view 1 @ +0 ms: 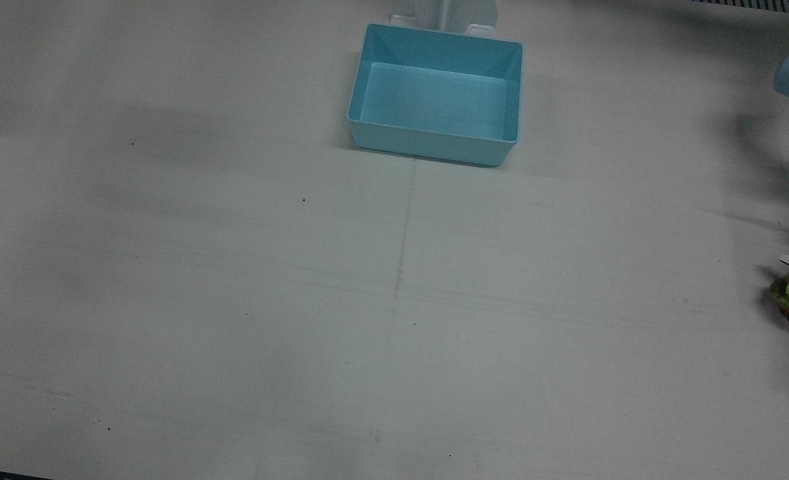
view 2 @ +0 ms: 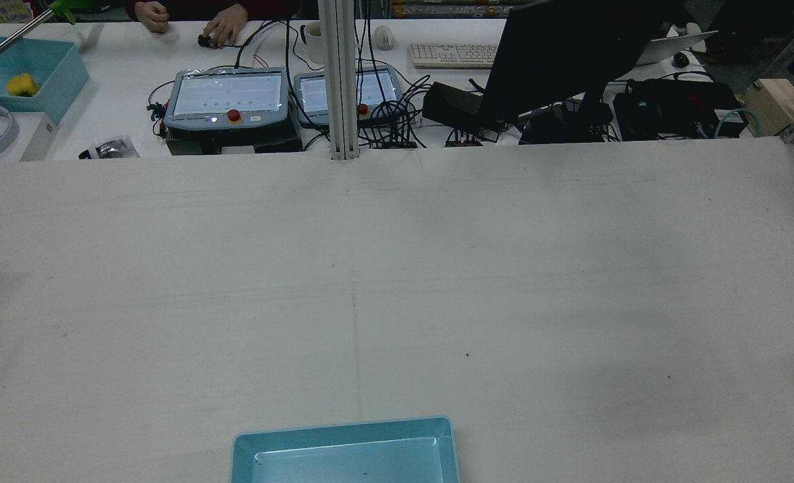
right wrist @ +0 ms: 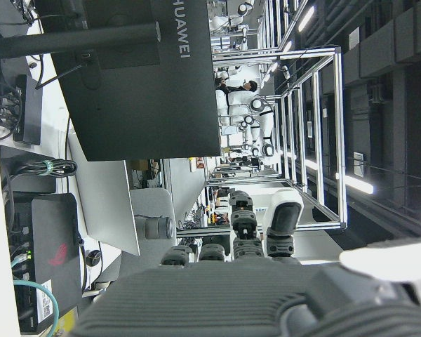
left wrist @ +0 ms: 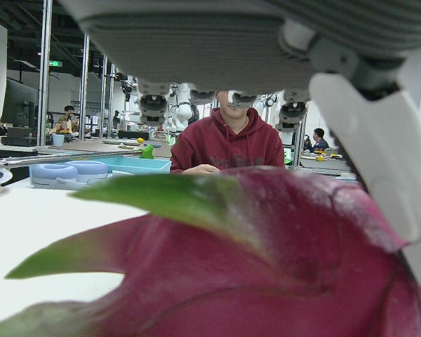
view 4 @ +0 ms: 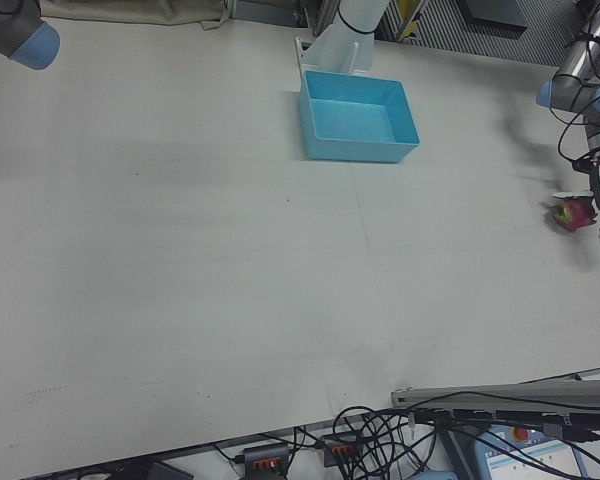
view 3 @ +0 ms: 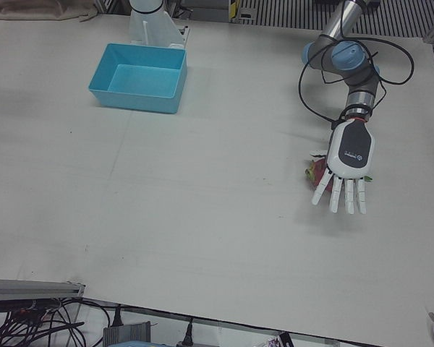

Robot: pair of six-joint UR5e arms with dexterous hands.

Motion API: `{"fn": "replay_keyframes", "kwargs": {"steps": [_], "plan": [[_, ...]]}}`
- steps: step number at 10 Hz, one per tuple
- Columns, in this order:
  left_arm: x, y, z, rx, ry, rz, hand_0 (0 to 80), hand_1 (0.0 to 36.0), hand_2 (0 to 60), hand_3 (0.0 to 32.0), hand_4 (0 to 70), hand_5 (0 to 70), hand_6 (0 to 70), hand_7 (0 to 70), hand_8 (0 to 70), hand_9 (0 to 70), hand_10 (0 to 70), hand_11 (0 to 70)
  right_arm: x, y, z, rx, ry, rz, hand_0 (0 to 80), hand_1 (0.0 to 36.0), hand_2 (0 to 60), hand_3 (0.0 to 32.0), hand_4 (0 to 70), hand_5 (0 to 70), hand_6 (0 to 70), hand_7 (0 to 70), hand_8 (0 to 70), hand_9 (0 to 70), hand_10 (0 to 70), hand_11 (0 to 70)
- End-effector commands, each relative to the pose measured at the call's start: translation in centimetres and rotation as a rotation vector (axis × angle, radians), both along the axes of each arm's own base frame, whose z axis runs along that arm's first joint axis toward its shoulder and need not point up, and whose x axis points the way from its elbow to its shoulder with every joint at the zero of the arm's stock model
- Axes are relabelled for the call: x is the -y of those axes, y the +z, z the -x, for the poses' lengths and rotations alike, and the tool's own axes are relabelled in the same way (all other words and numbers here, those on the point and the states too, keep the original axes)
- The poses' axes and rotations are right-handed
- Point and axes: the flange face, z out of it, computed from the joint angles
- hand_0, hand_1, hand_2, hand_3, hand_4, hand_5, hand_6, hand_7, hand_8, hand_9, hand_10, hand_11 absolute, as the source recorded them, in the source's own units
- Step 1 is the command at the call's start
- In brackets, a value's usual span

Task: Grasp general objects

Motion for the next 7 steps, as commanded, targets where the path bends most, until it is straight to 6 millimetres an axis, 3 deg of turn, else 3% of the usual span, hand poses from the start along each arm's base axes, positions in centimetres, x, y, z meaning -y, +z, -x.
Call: {"fn": "replay_keyframes", "kwargs": {"steps": [1,4,7], "plan": [[-0.3,0.0,0.5,0.022,-0.007,0.018,69.2,19.0,0.0,0.0,0.0,0.0,0.0,0.0,0.4,0.0,0.0,0.0,0.1,-0.1,0.0,0.000,0.001,-0.003,0.0,0.0,0.0,0.0,0.0,0.0,0.0,0.0,0.0,0.0,0.0,0.0],[-1.1,0.5,1.3,0.032,-0.004,0.031,72.8,20.2,0.0,0.0,0.0,0.0,0.0,0.0,0.6,0.0,0.0,0.3,0.1,-0.1,0.0,0.000,0.001,-0.003,0.0,0.0,0.0,0.0,0.0,0.0,0.0,0.0,0.0,0.0,0.0,0.0],[-1.7,0.9,1.6,0.043,-0.001,0.041,71.0,17.4,0.0,0.0,0.0,0.0,0.0,0.0,0.6,0.0,0.0,0.0,0.0,0.0,0.0,0.000,-0.001,0.000,0.0,0.0,0.0,0.0,0.0,0.0,0.0,0.0,0.0,0.0,0.0,0.0]]}}
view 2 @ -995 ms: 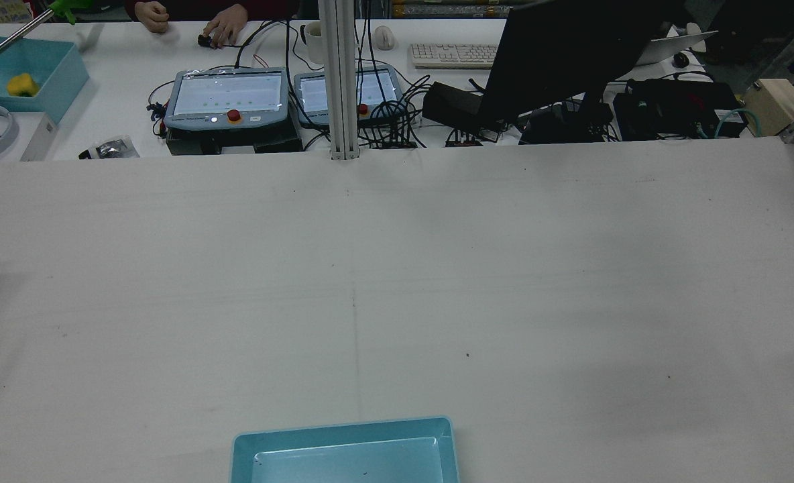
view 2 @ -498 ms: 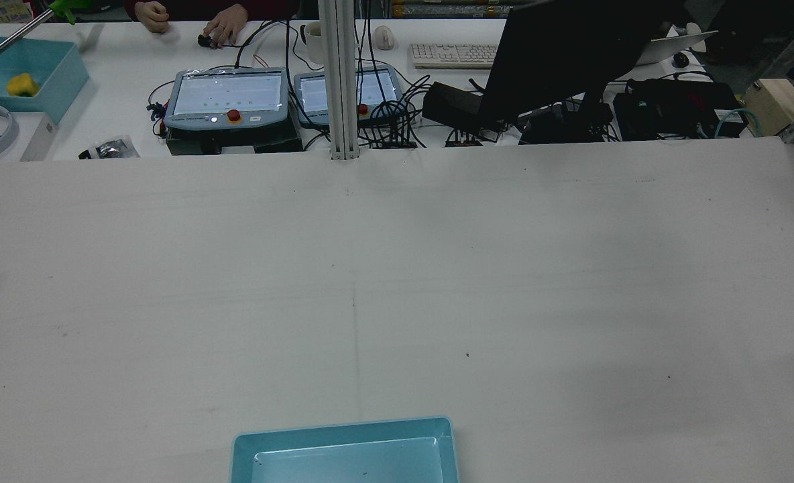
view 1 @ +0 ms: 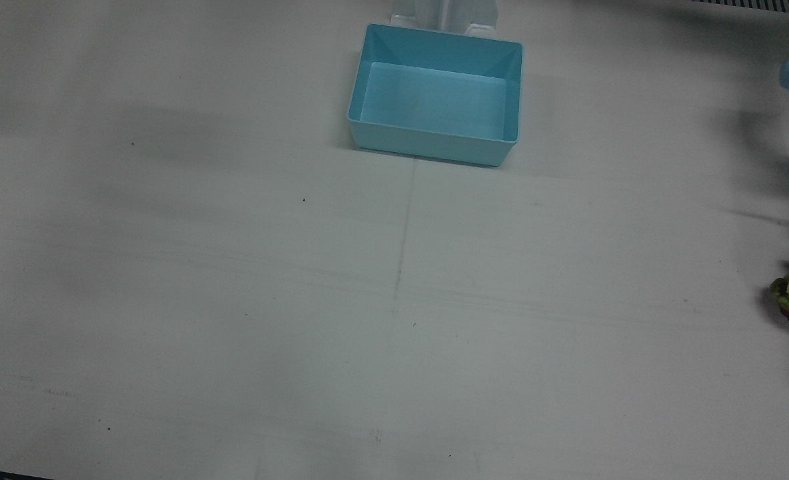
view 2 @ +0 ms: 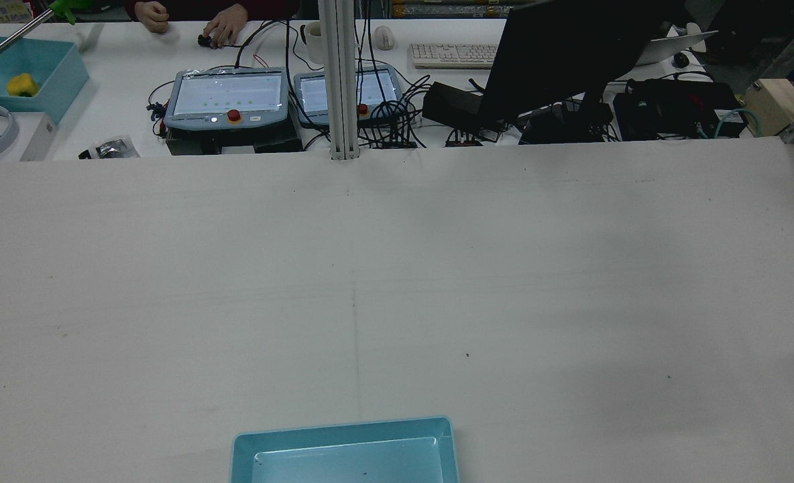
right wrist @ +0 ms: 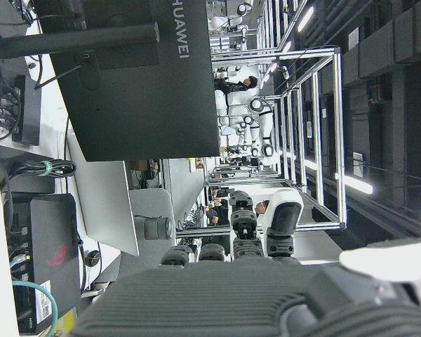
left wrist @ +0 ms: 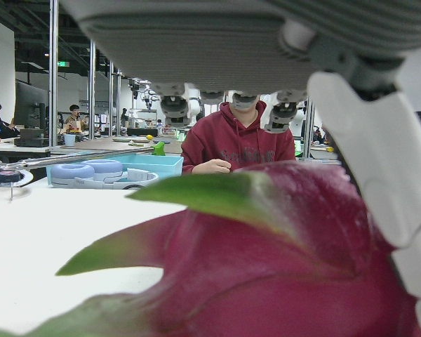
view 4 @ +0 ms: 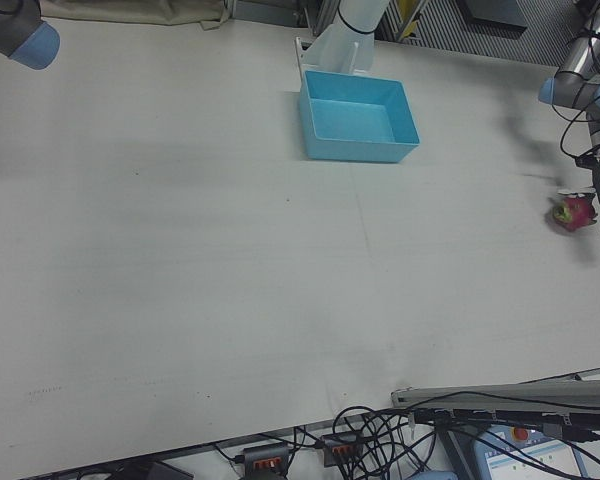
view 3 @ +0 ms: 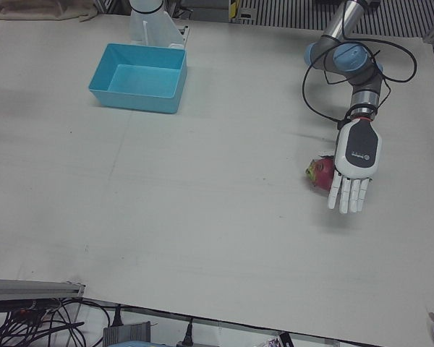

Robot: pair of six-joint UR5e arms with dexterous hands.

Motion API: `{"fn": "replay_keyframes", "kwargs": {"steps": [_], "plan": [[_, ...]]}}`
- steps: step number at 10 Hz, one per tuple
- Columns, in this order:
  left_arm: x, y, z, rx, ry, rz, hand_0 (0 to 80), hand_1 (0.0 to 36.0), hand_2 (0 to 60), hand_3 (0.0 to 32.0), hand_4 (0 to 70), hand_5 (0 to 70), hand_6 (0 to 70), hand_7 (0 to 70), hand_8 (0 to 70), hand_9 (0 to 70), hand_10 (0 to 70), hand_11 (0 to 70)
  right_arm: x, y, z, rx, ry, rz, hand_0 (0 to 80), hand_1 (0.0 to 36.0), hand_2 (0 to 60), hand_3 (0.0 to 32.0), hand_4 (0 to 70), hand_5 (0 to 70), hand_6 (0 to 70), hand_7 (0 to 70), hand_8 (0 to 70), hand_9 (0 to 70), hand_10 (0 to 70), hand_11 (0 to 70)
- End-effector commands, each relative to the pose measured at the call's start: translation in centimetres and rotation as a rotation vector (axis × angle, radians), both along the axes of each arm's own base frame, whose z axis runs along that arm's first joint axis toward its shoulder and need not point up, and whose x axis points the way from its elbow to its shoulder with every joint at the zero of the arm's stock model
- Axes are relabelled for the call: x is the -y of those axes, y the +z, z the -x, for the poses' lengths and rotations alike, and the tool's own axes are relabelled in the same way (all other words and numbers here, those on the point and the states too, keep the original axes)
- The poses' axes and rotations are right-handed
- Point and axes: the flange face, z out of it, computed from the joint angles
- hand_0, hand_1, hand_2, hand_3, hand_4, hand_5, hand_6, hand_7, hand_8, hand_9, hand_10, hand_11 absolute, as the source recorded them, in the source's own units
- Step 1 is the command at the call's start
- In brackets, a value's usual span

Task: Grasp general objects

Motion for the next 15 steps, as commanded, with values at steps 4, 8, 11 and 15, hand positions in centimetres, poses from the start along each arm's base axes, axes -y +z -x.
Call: {"fn": "replay_keyframes", "kwargs": {"steps": [4,8,11,15], "plan": [[-0.5,2.0,0.1,0.012,0.002,0.009,70.0,17.5,0.0,0.0,0.0,0.0,0.0,0.0,0.4,0.0,0.0,0.0,0.0,0.1,0.1,0.000,-0.001,0.002,0.0,0.0,0.0,0.0,0.0,0.0,0.0,0.0,0.0,0.0,0.0,0.0],[-0.5,2.6,0.1,0.006,0.002,0.002,69.4,18.1,0.0,0.0,0.3,0.0,0.0,0.0,0.6,0.0,0.0,0.6,0.0,0.1,0.1,0.000,-0.001,0.002,0.0,0.0,0.0,0.0,0.0,0.0,0.0,0.0,0.0,0.0,0.0,0.0],[-0.4,2.9,0.0,-0.001,0.003,-0.004,67.7,18.2,0.0,0.0,5.6,0.0,0.0,0.0,1.2,0.0,0.7,3.5,0.0,0.2,0.1,0.000,-0.001,0.003,0.0,0.0,0.0,0.0,0.0,0.0,0.0,0.0,0.0,0.0,0.0,0.0],[0.4,2.7,-0.9,-0.010,0.008,-0.012,62.8,16.9,0.0,0.0,8.7,0.0,0.0,1.8,1.1,0.0,1.1,3.7,0.0,0.1,0.1,0.000,-0.001,0.002,0.0,0.0,0.0,0.0,0.0,0.0,0.0,0.0,0.0,0.0,0.0,0.0]]}}
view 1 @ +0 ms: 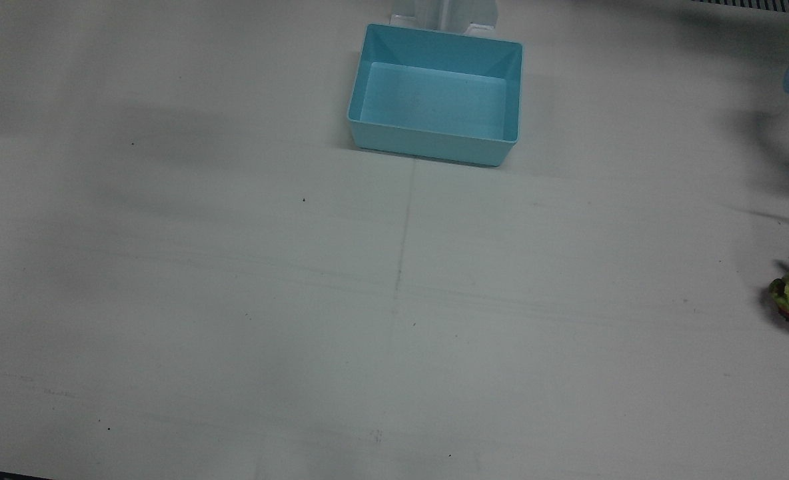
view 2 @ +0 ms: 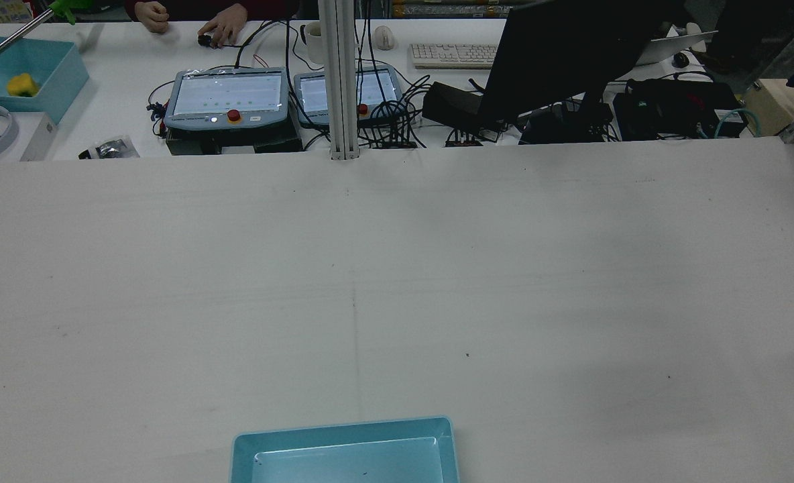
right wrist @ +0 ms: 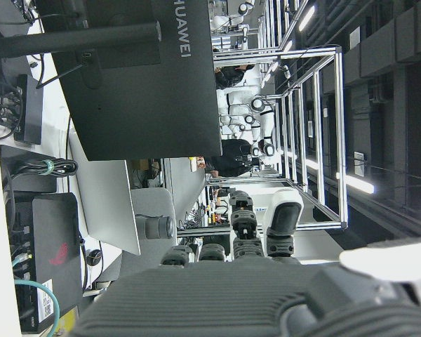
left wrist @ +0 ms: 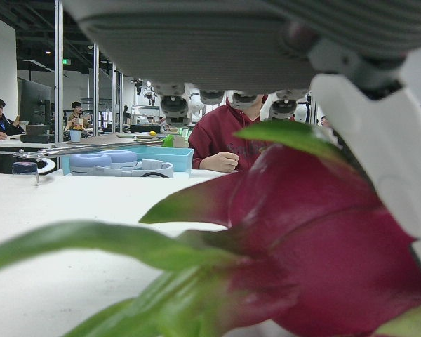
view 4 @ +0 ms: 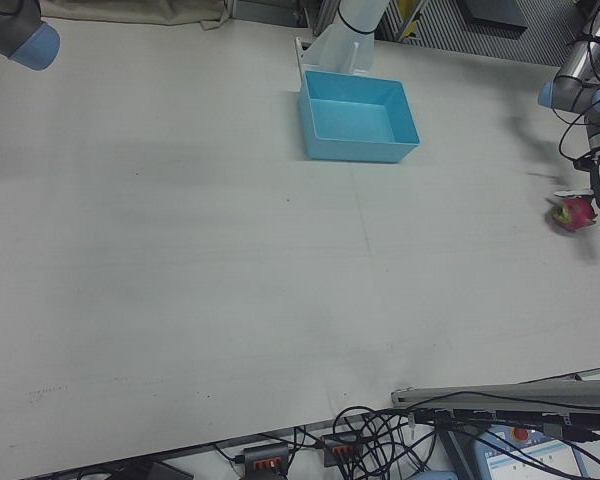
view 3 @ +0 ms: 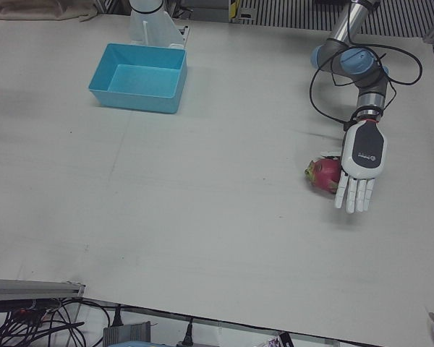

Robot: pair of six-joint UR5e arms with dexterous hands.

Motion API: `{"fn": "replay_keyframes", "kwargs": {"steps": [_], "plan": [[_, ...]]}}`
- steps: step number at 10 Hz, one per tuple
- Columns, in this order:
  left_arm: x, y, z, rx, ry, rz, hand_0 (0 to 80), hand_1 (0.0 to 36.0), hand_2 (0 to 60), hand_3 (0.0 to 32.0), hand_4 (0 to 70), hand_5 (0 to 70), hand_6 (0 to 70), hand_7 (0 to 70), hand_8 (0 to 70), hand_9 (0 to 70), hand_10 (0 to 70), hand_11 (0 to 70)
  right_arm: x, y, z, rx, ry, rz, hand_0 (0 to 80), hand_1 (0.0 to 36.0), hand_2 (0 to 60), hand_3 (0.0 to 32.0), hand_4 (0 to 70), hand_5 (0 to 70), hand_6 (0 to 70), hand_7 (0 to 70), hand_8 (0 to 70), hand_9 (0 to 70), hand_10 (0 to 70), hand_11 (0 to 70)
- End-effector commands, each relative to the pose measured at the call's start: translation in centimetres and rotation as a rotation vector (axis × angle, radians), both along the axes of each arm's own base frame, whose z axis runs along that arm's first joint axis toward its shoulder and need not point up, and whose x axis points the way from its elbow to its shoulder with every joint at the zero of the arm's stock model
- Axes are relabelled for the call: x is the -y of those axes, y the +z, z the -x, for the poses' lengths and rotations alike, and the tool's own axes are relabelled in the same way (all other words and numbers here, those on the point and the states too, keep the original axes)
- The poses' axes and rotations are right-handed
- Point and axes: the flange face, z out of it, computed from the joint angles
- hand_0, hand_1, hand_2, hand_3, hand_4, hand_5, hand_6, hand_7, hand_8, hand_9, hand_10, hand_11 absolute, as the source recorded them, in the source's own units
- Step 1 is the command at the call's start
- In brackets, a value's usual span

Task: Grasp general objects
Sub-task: 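Tighten the left hand grasp and lift the dragon fruit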

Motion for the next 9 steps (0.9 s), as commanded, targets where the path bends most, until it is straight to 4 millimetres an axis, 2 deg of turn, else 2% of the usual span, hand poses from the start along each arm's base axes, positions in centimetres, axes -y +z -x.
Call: {"fn": "replay_keyframes", "kwargs": {"steps": [1,5,8,9], "plan": [[1.04,0.05,-1.07,-0.004,0.005,0.000,62.0,16.9,0.0,0.0,8.9,0.0,0.0,2.1,1.1,0.0,1.6,4.4,0.05,-0.07,0.01,0.000,0.000,-0.001,0.0,0.0,0.0,0.0,0.0,0.0,0.0,0.0,0.0,0.0,0.0,0.0],[1.08,0.08,-1.10,-0.001,0.004,0.001,61.4,16.7,0.0,0.0,10.2,0.0,0.0,3.0,1.1,0.0,2.5,5.6,0.05,-0.07,0.01,0.000,0.000,-0.001,0.0,0.0,0.0,0.0,0.0,0.0,0.0,0.0,0.0,0.0,0.0,0.0],[1.07,0.02,-1.16,-0.001,0.005,0.001,61.0,16.1,0.0,0.0,15.5,0.8,0.0,4.5,1.6,0.0,4.8,8.9,0.05,-0.07,0.01,0.000,0.000,-0.001,0.0,0.0,0.0,0.0,0.0,0.0,0.0,0.0,0.0,0.0,0.0,0.0],[0.94,0.07,-1.40,0.005,0.011,0.005,60.4,15.4,0.0,0.0,19.7,2.5,0.0,6.2,2.4,0.0,6.4,11.0,0.05,-0.07,0.01,0.000,0.000,-0.001,0.0,0.0,0.0,0.0,0.0,0.0,0.0,0.0,0.0,0.0,0.0,0.0]]}}
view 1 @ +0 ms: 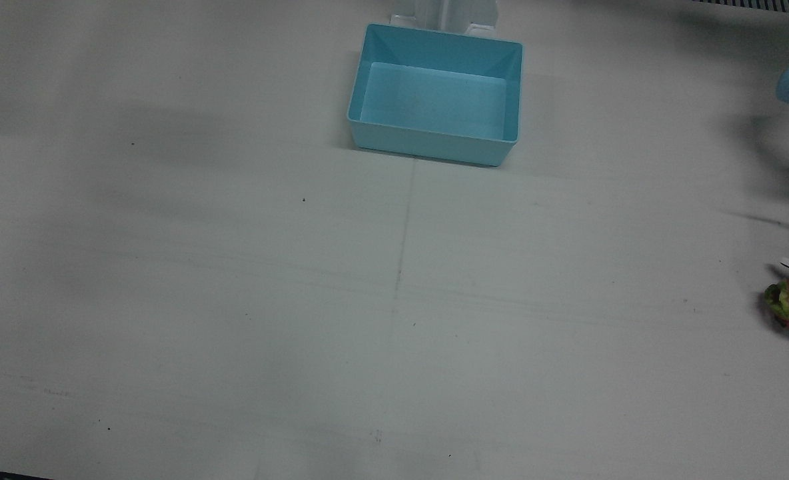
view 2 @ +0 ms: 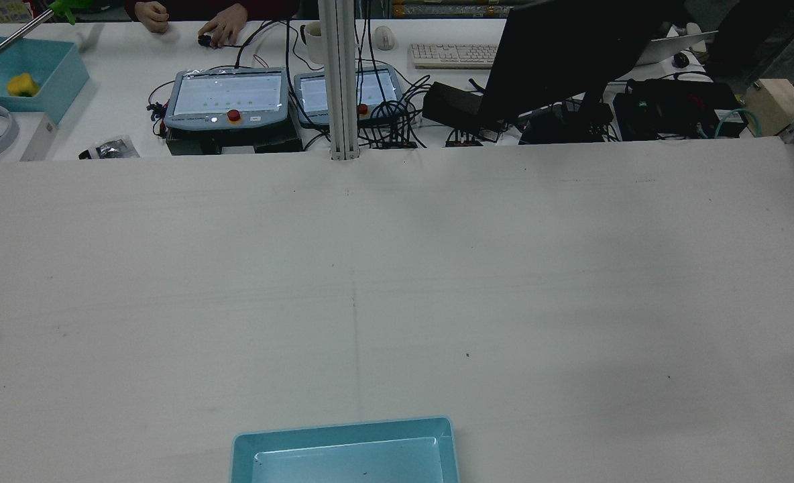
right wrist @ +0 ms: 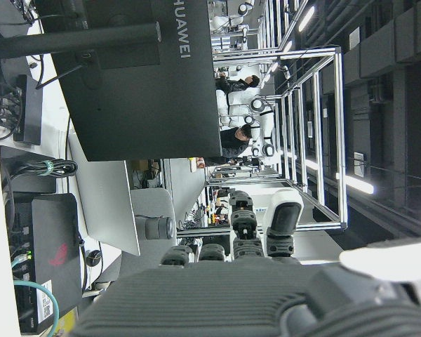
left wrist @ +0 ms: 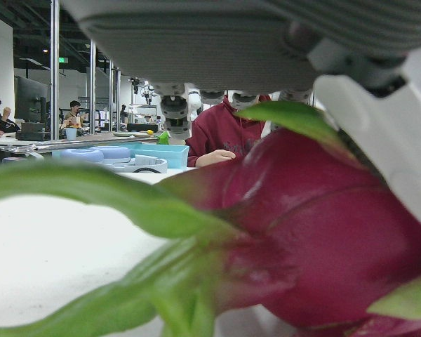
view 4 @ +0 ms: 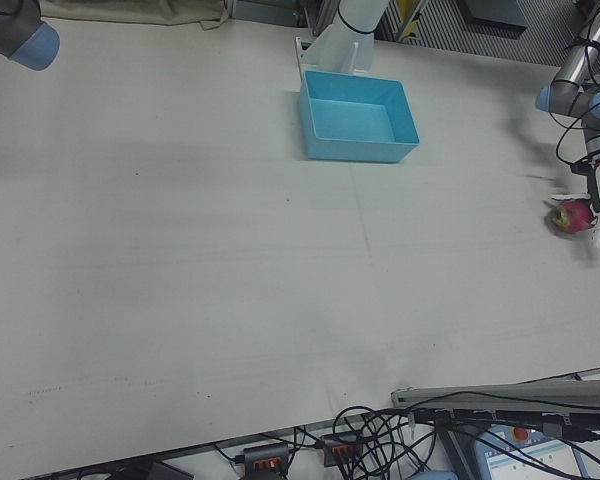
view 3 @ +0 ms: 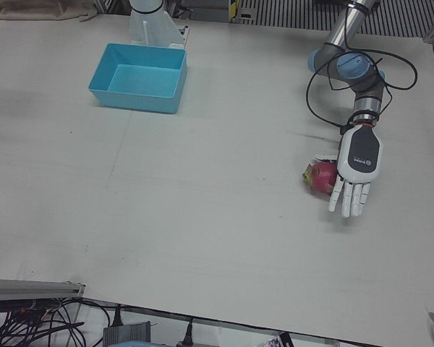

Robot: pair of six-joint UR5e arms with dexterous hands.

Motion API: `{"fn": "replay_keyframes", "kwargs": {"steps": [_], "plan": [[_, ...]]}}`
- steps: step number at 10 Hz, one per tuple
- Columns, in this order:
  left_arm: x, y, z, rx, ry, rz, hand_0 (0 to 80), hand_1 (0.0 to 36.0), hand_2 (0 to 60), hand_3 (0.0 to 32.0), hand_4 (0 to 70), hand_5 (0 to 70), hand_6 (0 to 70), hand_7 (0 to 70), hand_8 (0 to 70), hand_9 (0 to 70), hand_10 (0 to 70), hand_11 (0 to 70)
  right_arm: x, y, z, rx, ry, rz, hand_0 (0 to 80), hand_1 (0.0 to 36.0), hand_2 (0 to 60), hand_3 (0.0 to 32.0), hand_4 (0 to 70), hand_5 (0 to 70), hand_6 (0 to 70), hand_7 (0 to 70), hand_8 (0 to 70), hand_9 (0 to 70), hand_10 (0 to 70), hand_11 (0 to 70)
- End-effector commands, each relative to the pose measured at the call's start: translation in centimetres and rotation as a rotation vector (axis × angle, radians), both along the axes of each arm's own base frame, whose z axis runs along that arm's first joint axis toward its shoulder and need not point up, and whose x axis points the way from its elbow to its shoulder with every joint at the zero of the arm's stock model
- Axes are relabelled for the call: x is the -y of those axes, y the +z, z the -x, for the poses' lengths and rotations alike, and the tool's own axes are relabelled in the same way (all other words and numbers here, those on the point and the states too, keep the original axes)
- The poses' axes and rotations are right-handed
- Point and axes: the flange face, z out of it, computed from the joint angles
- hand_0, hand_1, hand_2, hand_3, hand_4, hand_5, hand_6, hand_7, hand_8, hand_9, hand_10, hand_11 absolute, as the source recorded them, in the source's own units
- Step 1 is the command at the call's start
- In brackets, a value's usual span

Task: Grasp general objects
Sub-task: 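Tighten the left hand grasp and lift the dragon fruit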

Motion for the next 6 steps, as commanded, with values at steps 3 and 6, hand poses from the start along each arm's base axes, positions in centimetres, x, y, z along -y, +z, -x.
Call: {"fn": "replay_keyframes", "kwargs": {"steps": [3,6], "plan": [[-0.27,0.12,-0.53,0.011,0.013,0.007,56.6,12.9,0.0,0.0,42.6,13.9,12.5,25.3,13.7,3.9,25.7,38.1,0.00,0.00,0.00,0.000,0.000,0.000,0.0,0.0,0.0,0.0,0.0,0.0,0.0,0.0,0.0,0.0,0.0,0.0],[0.00,-0.07,-0.80,0.003,0.013,0.001,54.4,9.4,1.3,0.0,70.0,25.5,29.9,45.0,33.9,30.1,35.4,49.8,0.00,0.00,0.00,0.000,0.000,0.000,0.0,0.0,0.0,0.0,0.0,0.0,0.0,0.0,0.0,0.0,0.0,0.0]]}}
